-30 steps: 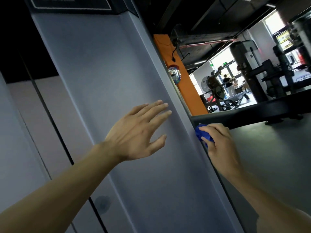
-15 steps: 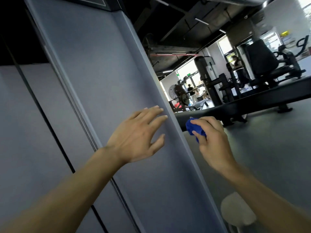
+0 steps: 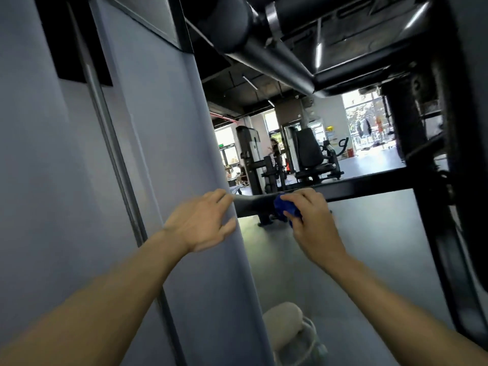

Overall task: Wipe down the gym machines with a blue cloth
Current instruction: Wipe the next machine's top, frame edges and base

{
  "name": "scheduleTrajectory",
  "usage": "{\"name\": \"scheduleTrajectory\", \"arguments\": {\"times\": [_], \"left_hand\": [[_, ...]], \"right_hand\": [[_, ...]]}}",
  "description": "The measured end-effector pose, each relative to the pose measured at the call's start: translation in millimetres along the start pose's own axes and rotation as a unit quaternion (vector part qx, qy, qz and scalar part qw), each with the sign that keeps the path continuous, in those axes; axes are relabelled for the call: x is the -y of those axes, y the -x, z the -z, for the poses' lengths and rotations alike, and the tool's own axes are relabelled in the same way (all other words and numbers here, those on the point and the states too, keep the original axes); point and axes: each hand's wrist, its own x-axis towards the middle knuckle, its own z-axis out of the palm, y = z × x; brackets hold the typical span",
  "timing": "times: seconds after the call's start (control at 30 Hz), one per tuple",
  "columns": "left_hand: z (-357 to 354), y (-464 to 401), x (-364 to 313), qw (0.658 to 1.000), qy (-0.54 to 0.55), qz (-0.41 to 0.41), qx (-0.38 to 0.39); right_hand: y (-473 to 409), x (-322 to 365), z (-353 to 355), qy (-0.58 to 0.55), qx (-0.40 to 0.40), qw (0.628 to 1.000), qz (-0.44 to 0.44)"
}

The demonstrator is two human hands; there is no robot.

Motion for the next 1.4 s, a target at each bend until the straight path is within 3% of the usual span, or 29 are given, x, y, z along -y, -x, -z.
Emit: {"name": "scheduleTrajectory", "arguments": {"times": [0.43,0.7,0.9,1.07,1.4], "left_hand": [[7.9,13.3,-13.5,0.999,0.037,-0.005,0.001],[-2.7,7.7,-8.3,0.998,-0.039,-0.037,-0.027],[5.0,18.0,-19.1,0.997,-0.041,0.008,-0.059],[30.7,39.7,-19.5,0.997,0.033,0.065,0.01],[177.6,77.6,-1.6,0.982,0.102,0.087,0.131]], "right_hand": [[26.3,37.9,106.1,0.119,0.087,0.989,0.029],[31.0,15.7,110.8,0.104,0.115,0.987,0.044],[18.3,24.6,88.2,0.081,0.151,0.983,0.067],[-8.5,58.9,86.3,0.067,0.19,0.978,0.053],[-78.1,177.9,158.5,0.035,0.242,0.969,-0.032]]}}
